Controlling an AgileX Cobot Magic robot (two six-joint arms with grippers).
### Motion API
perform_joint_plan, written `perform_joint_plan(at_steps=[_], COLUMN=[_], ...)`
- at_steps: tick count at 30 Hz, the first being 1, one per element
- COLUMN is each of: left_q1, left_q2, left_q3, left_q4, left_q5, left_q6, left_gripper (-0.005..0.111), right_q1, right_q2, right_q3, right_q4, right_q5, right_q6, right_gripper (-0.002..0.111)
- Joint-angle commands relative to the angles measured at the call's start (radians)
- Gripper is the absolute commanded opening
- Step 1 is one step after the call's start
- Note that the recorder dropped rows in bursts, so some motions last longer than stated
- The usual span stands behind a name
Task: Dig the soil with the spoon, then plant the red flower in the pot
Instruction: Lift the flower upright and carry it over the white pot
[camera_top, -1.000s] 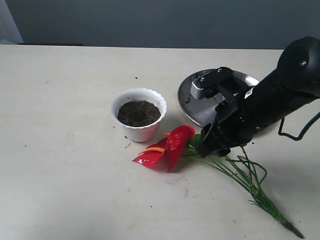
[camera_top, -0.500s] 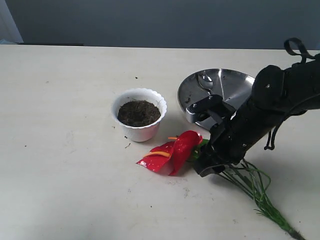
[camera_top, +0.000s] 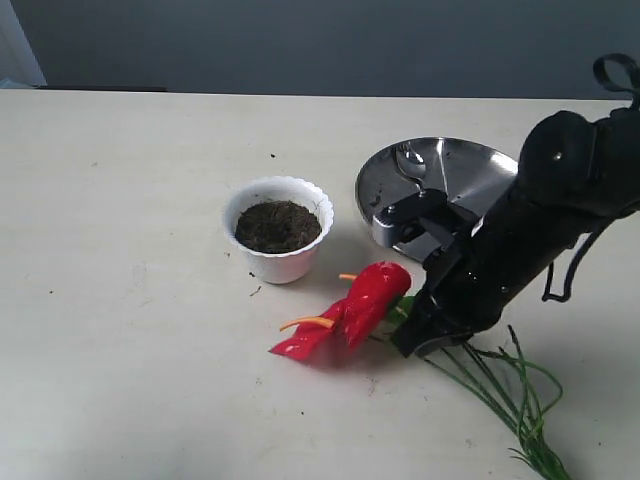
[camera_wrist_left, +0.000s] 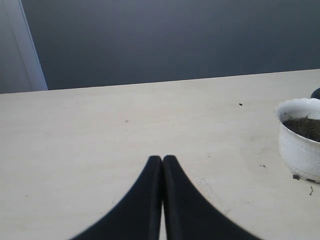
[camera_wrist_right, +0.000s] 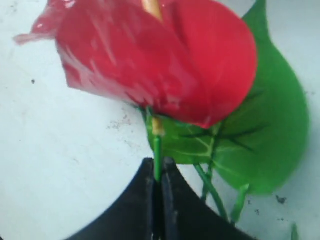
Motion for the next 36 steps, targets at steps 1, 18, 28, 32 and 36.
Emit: perform_joint_plan(at_steps=[1, 18, 28, 32, 36], left_q1=[-0.003, -0.003, -0.003, -0.003, -0.003], left_q2=[-0.005, -0.005, -0.005, -0.005, -0.005], left_q3=[-0.002, -0.002, -0.002, -0.002, -0.002], left_q4=[0.000, 0.000, 0.000, 0.000, 0.000], left_q5=[-0.002, -0.002, -0.002, -0.002, -0.002], left_q6=[-0.004, -0.004, -0.004, -0.004, -0.004], left_gripper=[0.000, 0.000, 0.000, 0.000, 0.000], right_q1=[0.000, 0.000, 0.000, 0.000, 0.024], right_q2=[-0.088, -0.416, -0.483, -0.464, -0.436], right_q3=[0.001, 0.001, 0.001, 0.001, 0.001], right_q4=[0.004, -0.080, 0.212, 0.235, 0.233], right_q5=[0.012, 0.001, -0.495, -0.678, -0.831], right_q6=[0.020, 0.110, 0.118, 0.118, 0.118], right_gripper=[0.000, 0.000, 0.000, 0.000, 0.000])
